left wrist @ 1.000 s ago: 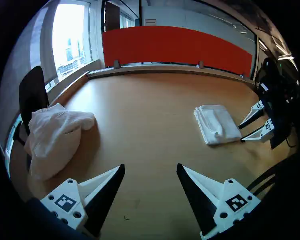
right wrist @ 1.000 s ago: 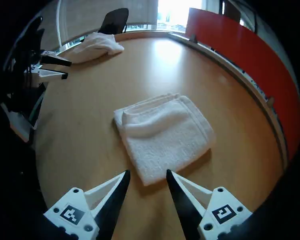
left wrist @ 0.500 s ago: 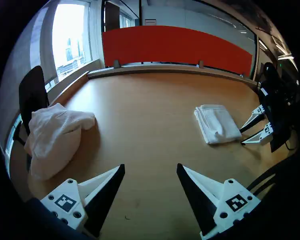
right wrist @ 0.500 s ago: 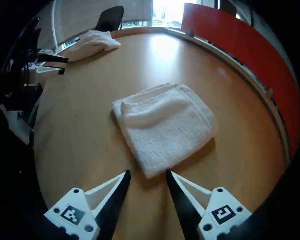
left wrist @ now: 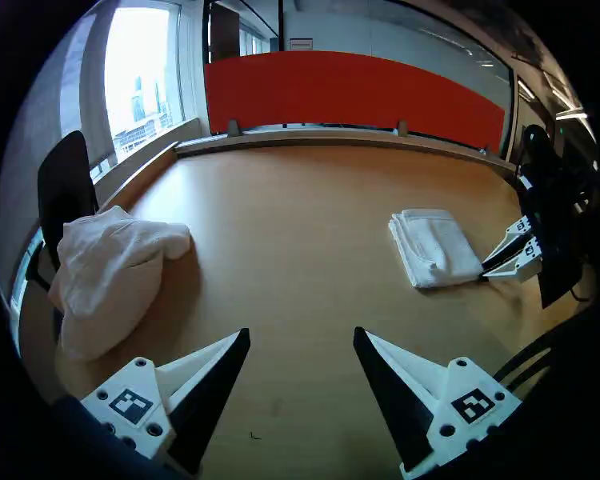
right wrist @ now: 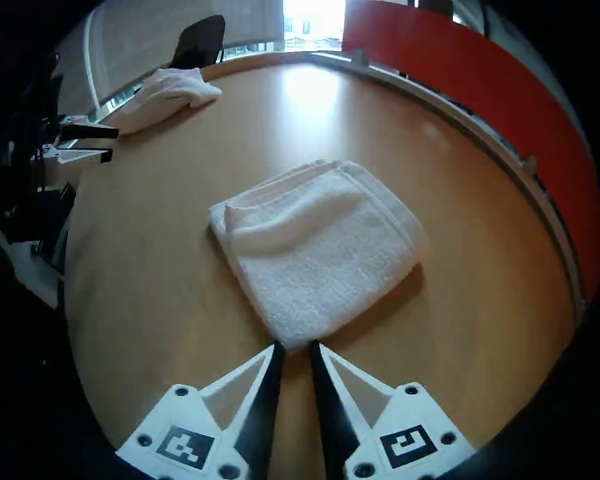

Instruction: Fold towel

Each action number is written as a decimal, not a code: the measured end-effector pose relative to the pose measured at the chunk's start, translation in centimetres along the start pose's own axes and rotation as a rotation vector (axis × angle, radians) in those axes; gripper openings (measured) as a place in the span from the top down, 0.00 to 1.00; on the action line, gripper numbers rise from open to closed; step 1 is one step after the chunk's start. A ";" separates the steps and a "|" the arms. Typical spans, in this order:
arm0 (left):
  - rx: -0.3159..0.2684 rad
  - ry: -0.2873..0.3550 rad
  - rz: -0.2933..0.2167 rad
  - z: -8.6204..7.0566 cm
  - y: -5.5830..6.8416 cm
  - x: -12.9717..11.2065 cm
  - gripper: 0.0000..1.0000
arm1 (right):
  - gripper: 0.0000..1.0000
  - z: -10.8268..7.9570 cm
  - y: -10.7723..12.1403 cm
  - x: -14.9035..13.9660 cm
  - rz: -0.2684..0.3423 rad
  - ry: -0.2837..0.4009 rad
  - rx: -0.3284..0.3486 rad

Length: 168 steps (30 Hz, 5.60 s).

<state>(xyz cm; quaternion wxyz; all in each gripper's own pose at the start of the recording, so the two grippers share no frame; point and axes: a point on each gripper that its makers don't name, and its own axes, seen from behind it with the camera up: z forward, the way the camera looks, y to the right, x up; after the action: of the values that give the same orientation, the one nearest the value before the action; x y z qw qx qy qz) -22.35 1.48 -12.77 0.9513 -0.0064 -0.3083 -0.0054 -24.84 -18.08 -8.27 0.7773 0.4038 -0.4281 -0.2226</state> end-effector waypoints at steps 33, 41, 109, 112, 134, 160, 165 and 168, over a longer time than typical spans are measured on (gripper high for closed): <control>-0.019 0.035 0.009 -0.2 0.2 1.0 0.04 | 0.96 -4.9 3.3 8.1 -0.103 0.113 -0.105; -0.028 0.062 0.010 -0.2 0.5 1.9 0.04 | 0.96 -8.0 4.5 12.6 -0.169 0.171 -0.154; -0.040 0.072 0.033 -0.1 2.2 3.9 0.04 | 0.96 -21.2 22.6 4.2 -0.058 0.099 -0.352; -0.037 0.069 0.033 0.0 2.2 3.9 0.04 | 0.96 -21.7 23.5 3.6 -0.053 0.092 -0.358; -0.017 0.053 0.042 0.3 2.3 4.2 0.04 | 0.96 -25.3 30.0 -1.8 -0.004 0.014 -0.400; -0.021 0.044 0.057 0.7 3.5 4.8 0.04 | 0.96 -26.4 33.1 -4.4 0.035 -0.025 -0.420; -0.024 0.043 0.062 0.8 3.7 4.9 0.04 | 0.96 -26.3 32.9 -5.1 0.043 -0.029 -0.419; -0.026 0.045 0.065 0.8 3.8 5.0 0.04 | 0.96 -26.4 32.7 -5.9 0.056 -0.031 -0.420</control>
<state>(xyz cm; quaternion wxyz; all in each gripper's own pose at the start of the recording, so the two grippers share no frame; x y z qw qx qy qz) -18.76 5.25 -9.22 0.9574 -0.0288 -0.2864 0.0211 -5.67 16.36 7.45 0.8435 0.2175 -0.3955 -0.2914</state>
